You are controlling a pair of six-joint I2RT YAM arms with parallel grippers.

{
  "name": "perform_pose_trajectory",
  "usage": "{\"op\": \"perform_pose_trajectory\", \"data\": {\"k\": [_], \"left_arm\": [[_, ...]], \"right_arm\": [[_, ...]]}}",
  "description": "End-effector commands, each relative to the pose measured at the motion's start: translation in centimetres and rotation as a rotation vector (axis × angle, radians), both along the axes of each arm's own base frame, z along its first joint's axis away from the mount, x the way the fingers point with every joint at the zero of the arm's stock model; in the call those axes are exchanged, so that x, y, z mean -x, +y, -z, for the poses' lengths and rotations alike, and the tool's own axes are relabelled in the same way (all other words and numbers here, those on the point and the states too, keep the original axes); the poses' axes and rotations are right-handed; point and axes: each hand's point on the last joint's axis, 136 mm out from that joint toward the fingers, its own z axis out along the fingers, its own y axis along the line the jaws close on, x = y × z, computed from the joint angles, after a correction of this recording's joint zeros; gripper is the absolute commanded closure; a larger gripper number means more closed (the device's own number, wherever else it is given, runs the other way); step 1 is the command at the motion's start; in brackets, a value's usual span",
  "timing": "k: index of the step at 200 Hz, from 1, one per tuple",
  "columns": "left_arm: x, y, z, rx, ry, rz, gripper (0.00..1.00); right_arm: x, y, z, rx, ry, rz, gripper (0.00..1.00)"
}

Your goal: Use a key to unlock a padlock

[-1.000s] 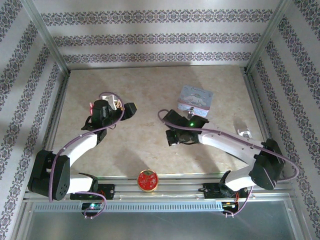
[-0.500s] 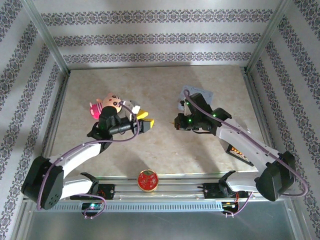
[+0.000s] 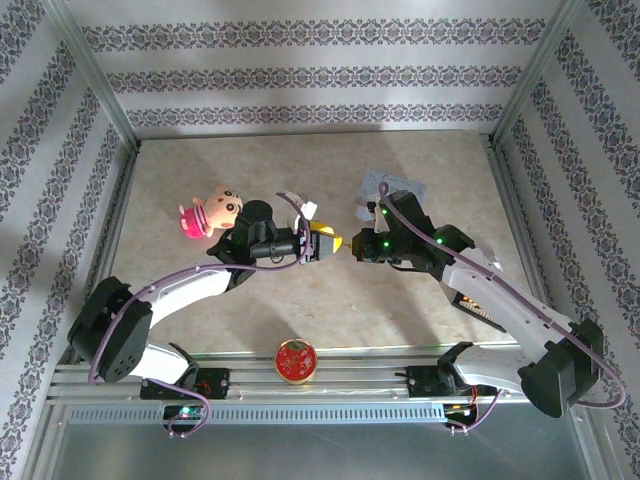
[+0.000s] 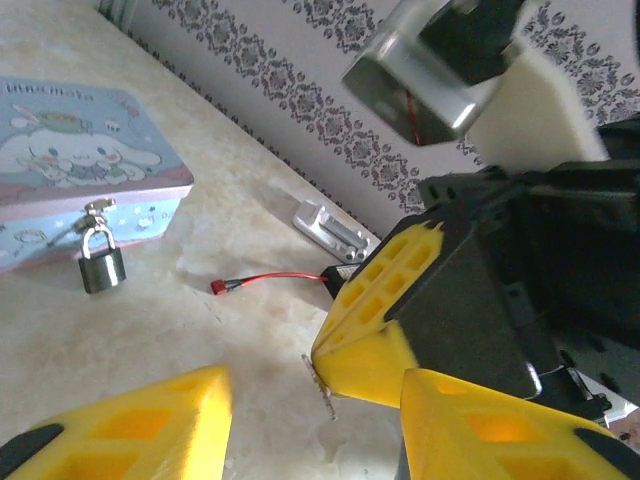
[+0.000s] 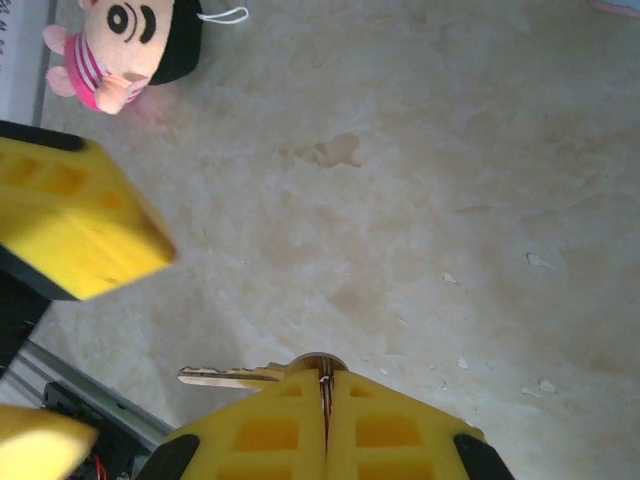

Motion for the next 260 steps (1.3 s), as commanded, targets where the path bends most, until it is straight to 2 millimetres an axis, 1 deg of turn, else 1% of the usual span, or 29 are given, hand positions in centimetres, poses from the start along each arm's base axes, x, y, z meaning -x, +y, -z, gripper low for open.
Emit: {"op": "perform_pose_trajectory", "data": {"k": [1,20,51,71,81,92,121,142,157,171,178,191,207,219,226,237,260], "left_arm": [[-0.1,-1.2,-1.5,0.048,0.019,0.012,0.54],[-0.3,-1.4,-0.8,0.044,0.049,0.006,0.58],[-0.2,-1.8,-1.2,0.072,0.059,0.024,0.62],[-0.3,-1.9,-0.9,0.069,0.064,0.023,0.66],[-0.4,-1.9,-0.7,0.068,0.065,0.020,0.70],[-0.5,-2.0,-0.7,0.071,0.067,0.022,0.78],[-0.5,-2.2,-0.7,0.083,0.073,0.027,0.89],[-0.5,-2.1,-0.8,0.085,0.062,0.026,1.00],[-0.6,-1.9,-1.0,0.082,0.046,0.011,1.00],[-0.5,-1.6,-1.6,0.084,0.013,0.011,1.00],[-0.5,-1.5,-1.9,0.084,-0.009,0.014,1.00],[-0.3,-1.0,-2.4,0.077,-0.052,0.033,1.00],[0.2,-0.2,-3.2,0.063,-0.105,0.078,1.00],[0.8,0.2,-3.7,0.042,-0.154,0.131,1.00],[1.3,0.4,-3.7,0.017,-0.173,0.157,1.00],[1.9,0.5,-3.6,-0.035,-0.215,0.198,1.00],[4.2,0.7,-3.5,-0.086,-0.282,0.343,1.00]], "right_arm": [[-0.9,-0.3,-0.7,-0.019,-0.040,0.038,1.00],[-1.1,-0.2,-0.7,-0.027,-0.045,0.041,1.00],[-1.2,-0.1,-0.7,-0.037,-0.048,0.048,1.00],[-1.3,0.0,-0.7,-0.046,-0.050,0.051,1.00],[-1.3,0.1,-0.7,-0.053,-0.050,0.050,1.00],[-1.3,0.2,-0.7,-0.059,-0.050,0.049,1.00],[-1.3,0.2,-0.8,-0.060,-0.055,0.053,1.00],[-1.3,0.0,-0.7,-0.058,-0.059,0.057,1.00],[-1.2,-0.1,-0.4,-0.054,-0.057,0.055,1.00],[-1.0,-0.5,-0.1,-0.042,-0.059,0.056,1.00],[-0.8,-0.9,0.0,-0.037,-0.064,0.060,0.93],[-0.5,-1.8,0.2,-0.027,-0.081,0.076,0.85],[-0.2,-3.3,0.1,-0.035,-0.110,0.114,0.72],[0.2,-4.1,-0.3,-0.067,-0.135,0.128,0.62],[0.3,-4.4,-0.7,-0.095,-0.155,0.127,0.59],[0.8,-4.5,-1.5,-0.139,-0.187,0.110,0.55],[2.4,-3.1,-4.4,-0.243,-0.317,-0.033,0.48]]}}
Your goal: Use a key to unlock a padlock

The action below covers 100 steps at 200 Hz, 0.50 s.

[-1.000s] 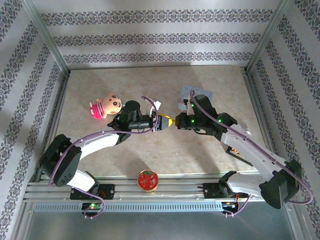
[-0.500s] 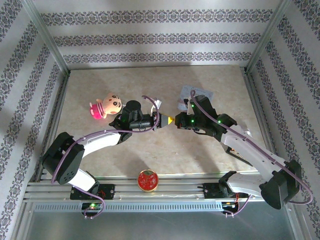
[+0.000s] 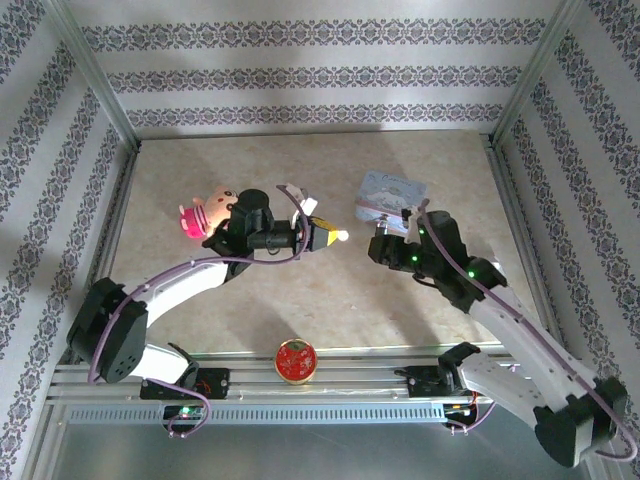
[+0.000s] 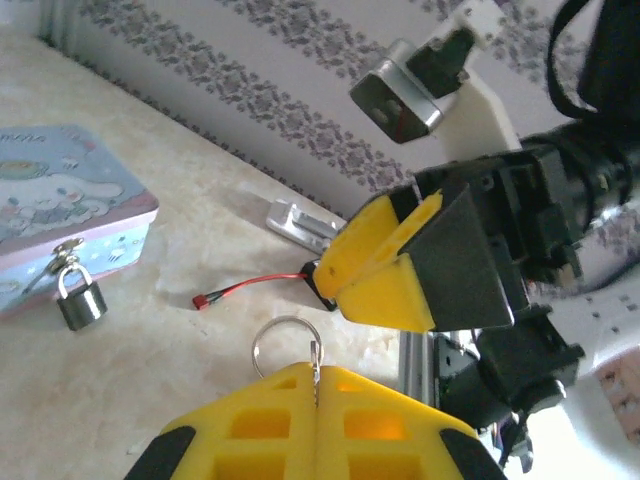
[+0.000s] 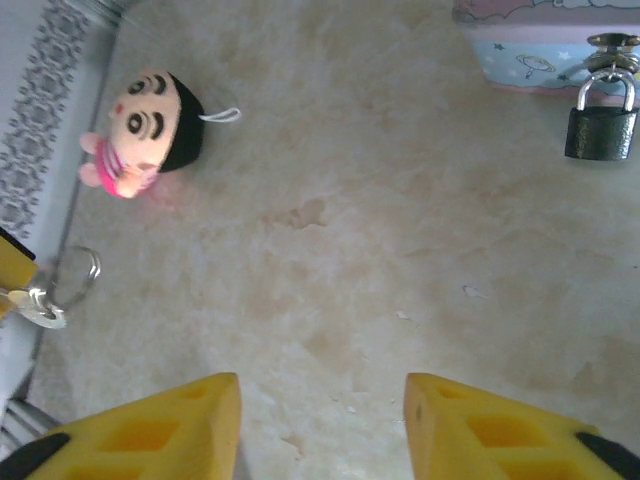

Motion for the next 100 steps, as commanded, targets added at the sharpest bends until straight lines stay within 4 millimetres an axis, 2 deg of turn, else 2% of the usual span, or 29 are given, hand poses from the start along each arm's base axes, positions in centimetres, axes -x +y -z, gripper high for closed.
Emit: {"op": "perform_pose_trajectory", "data": {"k": [1,14,32,71,100], "left_arm": [[3.4,0.4,-0.5,-0.068,-0.131,0.201,1.00],[4.6,0.6,-0.6,-0.076,-0.177,0.273,1.00],[5.7,0.8,-1.1,-0.083,-0.221,0.341,1.00],[6.5,0.8,-2.9,-0.061,-0.279,0.393,1.00],[6.7,0.6,-3.9,-0.020,-0.295,0.403,1.00]], "right_arm": [[1.4,1.9,-3.5,-0.103,-0.167,-0.160,0.47],[2.7,2.9,-5.6,-0.167,-0.278,-0.265,0.46],[3.8,3.2,-7.2,-0.192,-0.393,-0.325,0.47],[4.9,3.9,-8.4,-0.223,-0.491,-0.405,0.59],[5.3,5.2,-8.3,-0.211,-0.494,-0.457,0.60]]}}
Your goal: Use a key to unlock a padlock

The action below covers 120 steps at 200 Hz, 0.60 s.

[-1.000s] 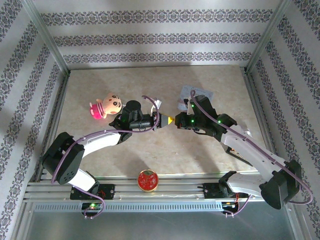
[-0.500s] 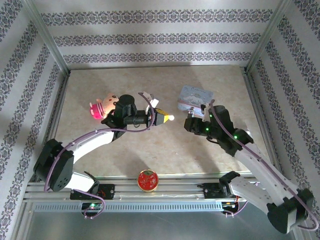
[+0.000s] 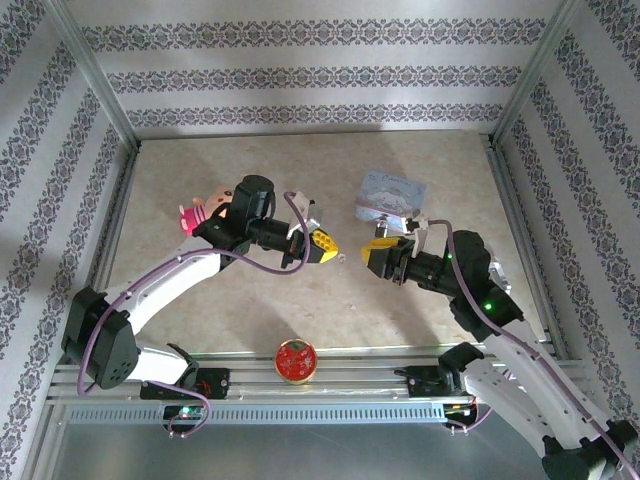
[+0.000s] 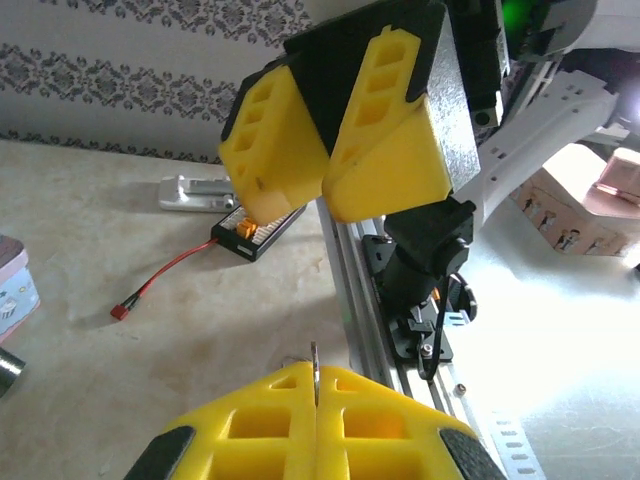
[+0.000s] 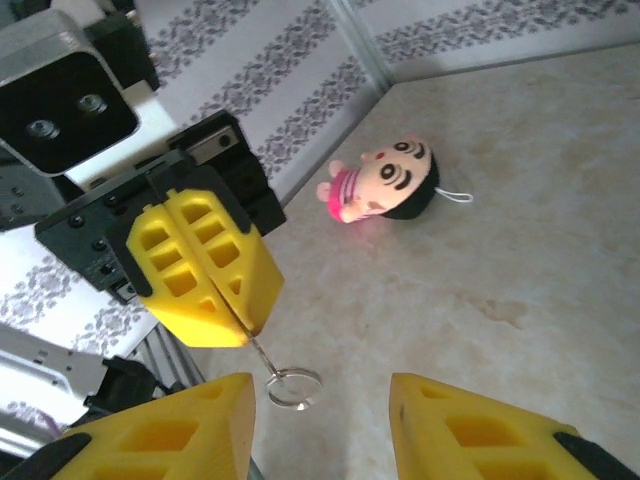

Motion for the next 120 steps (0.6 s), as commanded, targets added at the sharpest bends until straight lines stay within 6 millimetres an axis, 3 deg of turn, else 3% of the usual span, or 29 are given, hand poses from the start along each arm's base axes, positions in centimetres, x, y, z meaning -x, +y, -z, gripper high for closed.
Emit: {"op": "perform_pose_trajectory", "data": {"k": [1,37,89,120], "left_arm": [[1.1,0.3,-2.0,0.056,-0.048,0.064,1.00],[1.0,0.1,-2.6,0.087,-0.046,0.062,1.00],[1.0,0.1,-2.8,0.094,-0.039,0.053,1.00],[0.9,0.1,-3.0,0.102,-0.037,0.048,1.00]], "right_arm": [[0.8,1.5,-1.0,-0.004,-0.081,-0.088,0.60],[1.3,3.4,-0.6,0.046,-0.086,-0.148,0.65],[1.1,4.3,-0.3,0.062,-0.087,-0.169,0.69],[1.0,4.5,-0.4,0.066,-0.091,-0.172,0.81]]}}
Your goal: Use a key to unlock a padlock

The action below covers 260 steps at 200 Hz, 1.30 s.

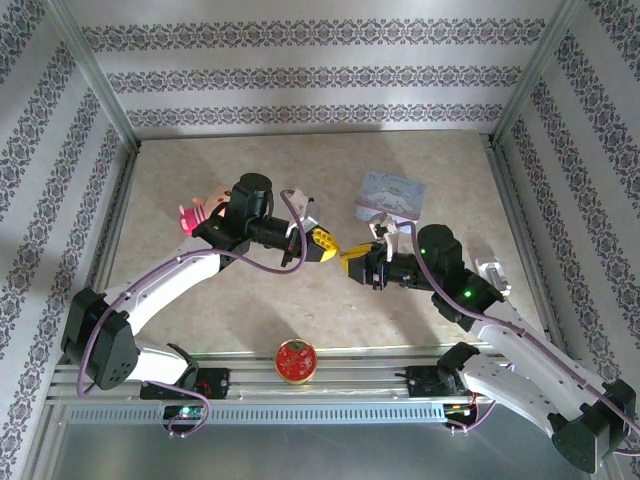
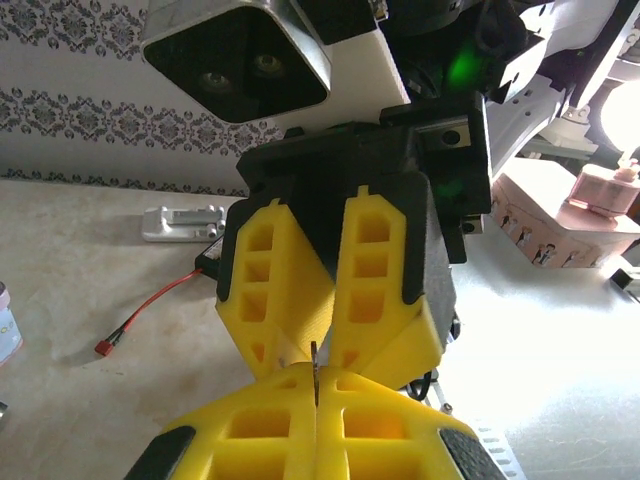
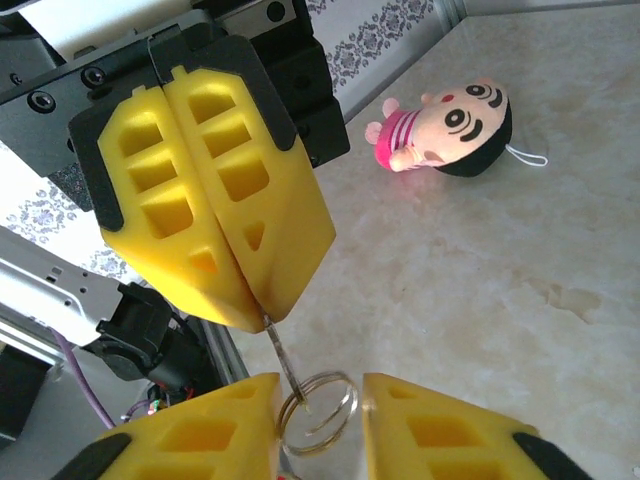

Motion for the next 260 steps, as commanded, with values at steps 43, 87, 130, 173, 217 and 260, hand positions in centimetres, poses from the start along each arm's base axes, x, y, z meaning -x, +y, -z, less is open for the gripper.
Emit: {"op": "perform_pose_trajectory", "data": {"k": [43,87,130,173,217,260], "left_arm": [[0.5,0.3,-1.7,0.053,-0.020,0.017,1.00],[-1.2,0.1,-2.4,0.059,0.039,-0.089,0.72],[-5.9,1.1,-4.7,0.091,0.216,-0.426,0.27],[-11.3,4.9,-4.3,0.166,0.631,-0.781,0.29],[-12.8,4.5,-2.8,0.154,0.874,-0.778,0.32],[-13.1,3.9,-0.7,0.081,0.990,-0.793,0.24]], "right_arm": [[-0.1,0.2,-2.0,-0.019,-0.087,-0.002,1.00],[-1.0,-0.8,-1.7,0.057,-0.160,0.110,1.00],[-3.3,-2.5,-1.5,0.348,-0.516,0.417,1.00],[-5.4,-2.0,-1.5,0.460,-0.754,0.527,1.00],[-7.6,-1.2,-1.6,0.560,-0.868,0.601,1.00],[-8.7,-1.2,-1.2,0.542,-0.853,0.619,1.00]]}}
